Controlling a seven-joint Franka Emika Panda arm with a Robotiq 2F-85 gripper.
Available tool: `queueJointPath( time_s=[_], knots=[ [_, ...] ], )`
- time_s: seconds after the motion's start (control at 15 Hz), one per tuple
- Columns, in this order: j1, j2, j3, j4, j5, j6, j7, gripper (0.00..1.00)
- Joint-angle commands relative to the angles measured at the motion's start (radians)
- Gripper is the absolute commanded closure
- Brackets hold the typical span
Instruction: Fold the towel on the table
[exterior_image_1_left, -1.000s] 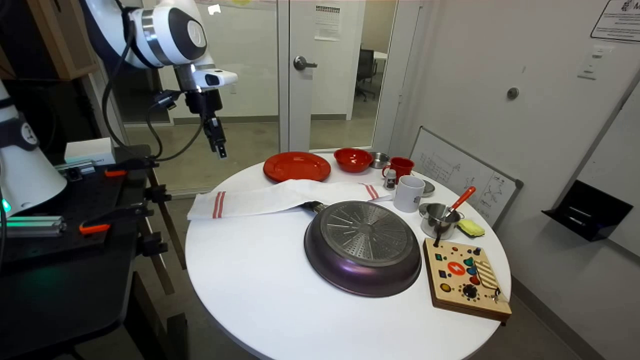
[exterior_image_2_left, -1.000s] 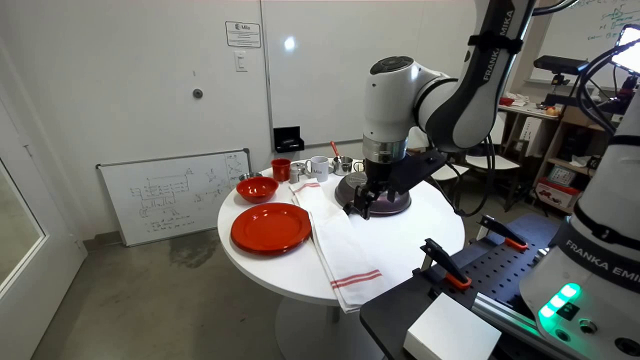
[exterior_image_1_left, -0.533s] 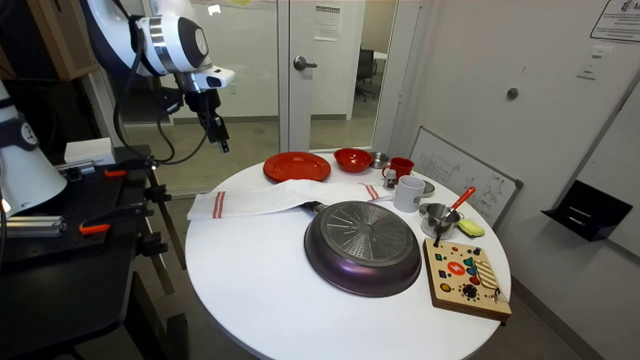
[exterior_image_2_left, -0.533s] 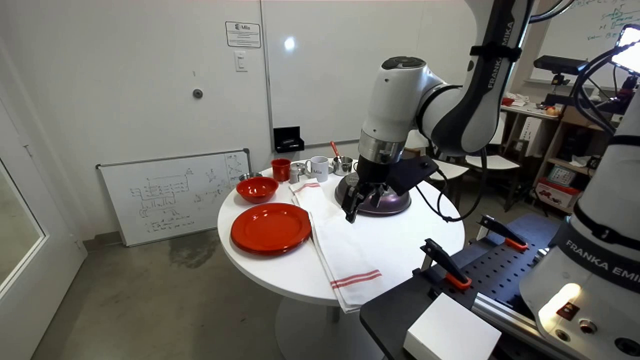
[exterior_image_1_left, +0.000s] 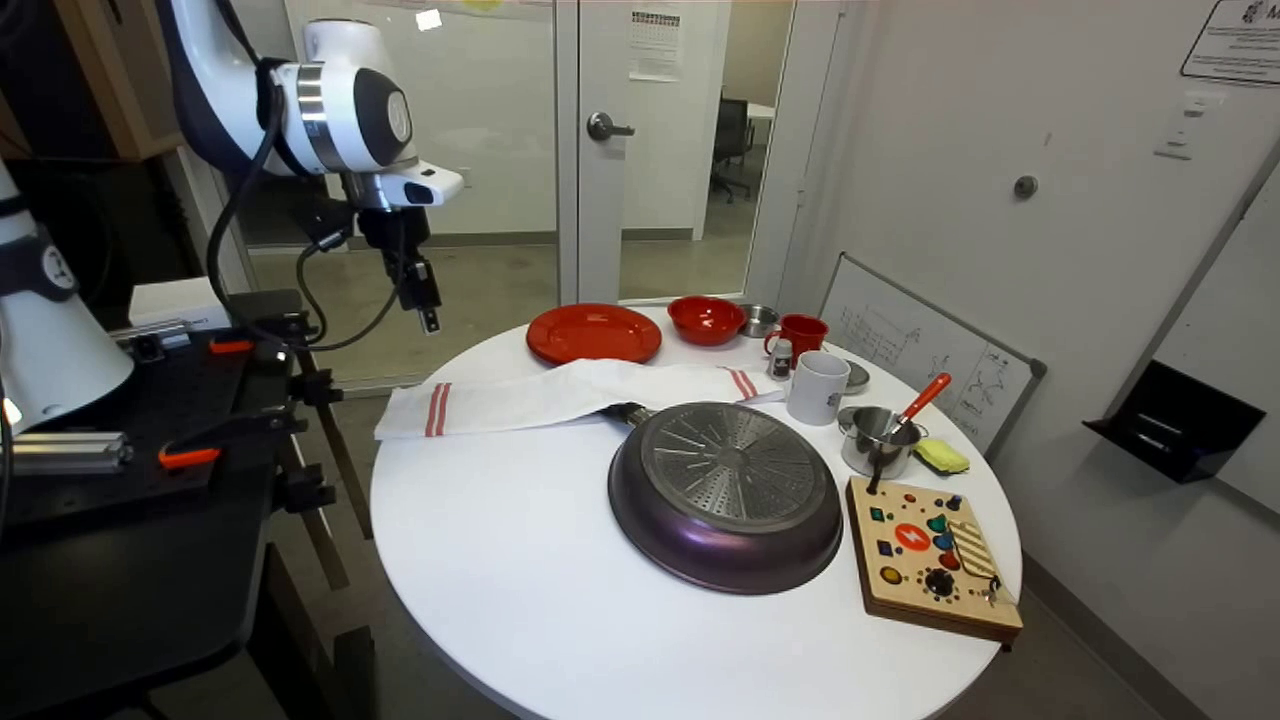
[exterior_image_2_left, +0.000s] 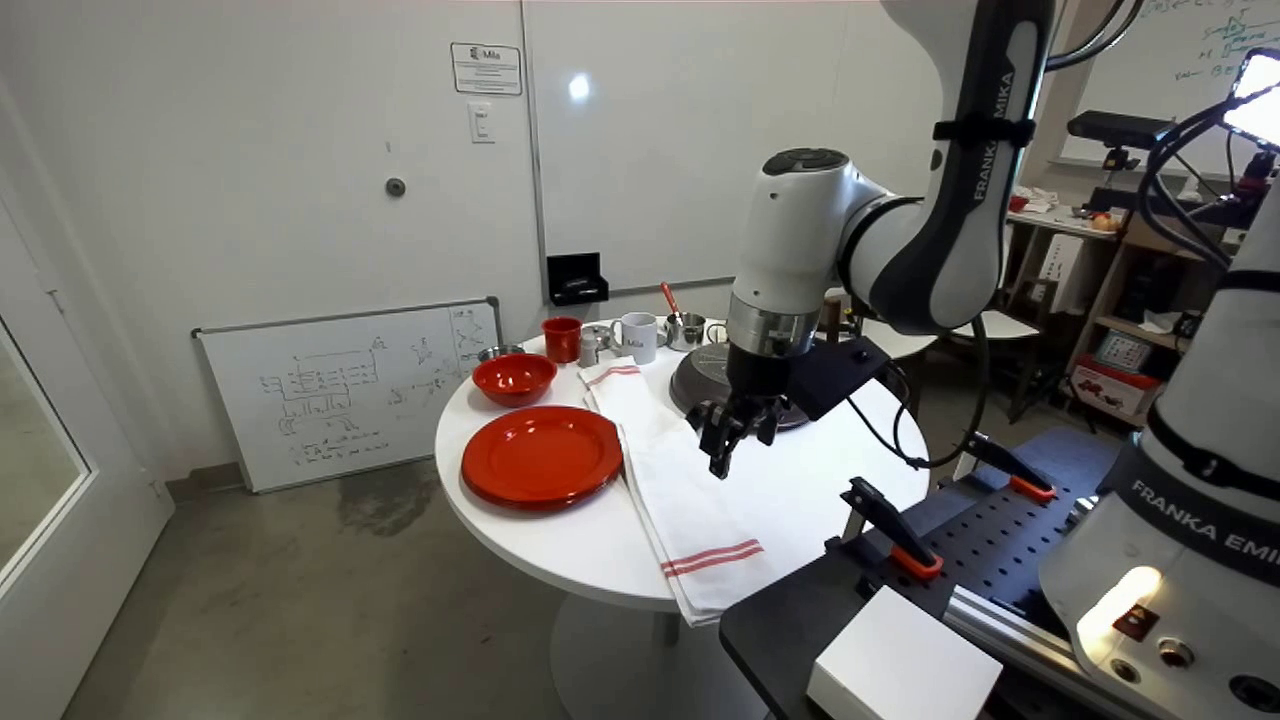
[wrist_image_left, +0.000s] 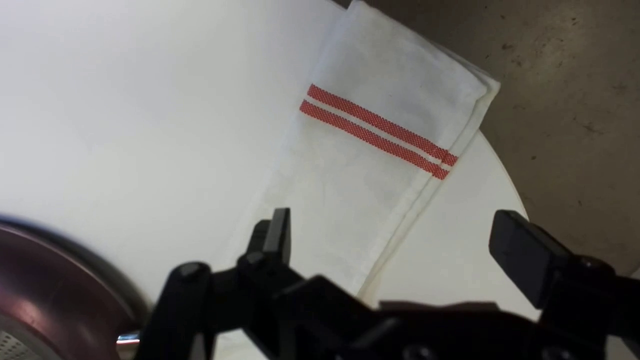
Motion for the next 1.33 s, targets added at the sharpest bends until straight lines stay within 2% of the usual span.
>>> queueJointPath(
  time_s=[0.0,0.07,0.13,0.27,0.33,0.53,0.93,1.27],
  knots=[
    [0.000,0.000,0.000,0.000,0.000,0.000,0.000,0.00],
    [0.000,0.000,0.000,0.000,0.000,0.000,0.000,0.00],
    [-0.020,-0.170,0.055,-0.157,0.051,-0.052,-0.005,0.00],
    [-0.030,-0.162,0.090,-0.172,0.088,-0.040,-0.001,0.00],
    [-0.054,-0.061,0.122,-0.088,0.043,-0.016,0.056,0.00],
    [-0.056,-0.105,0.148,-0.099,0.060,0.011,0.064,0.00],
    [-0.057,-0.078,0.161,-0.059,0.095,0.002,0.045,0.00],
    [-0.077,0.079,0.196,0.041,0.144,0.005,0.018,0.00]
  ],
)
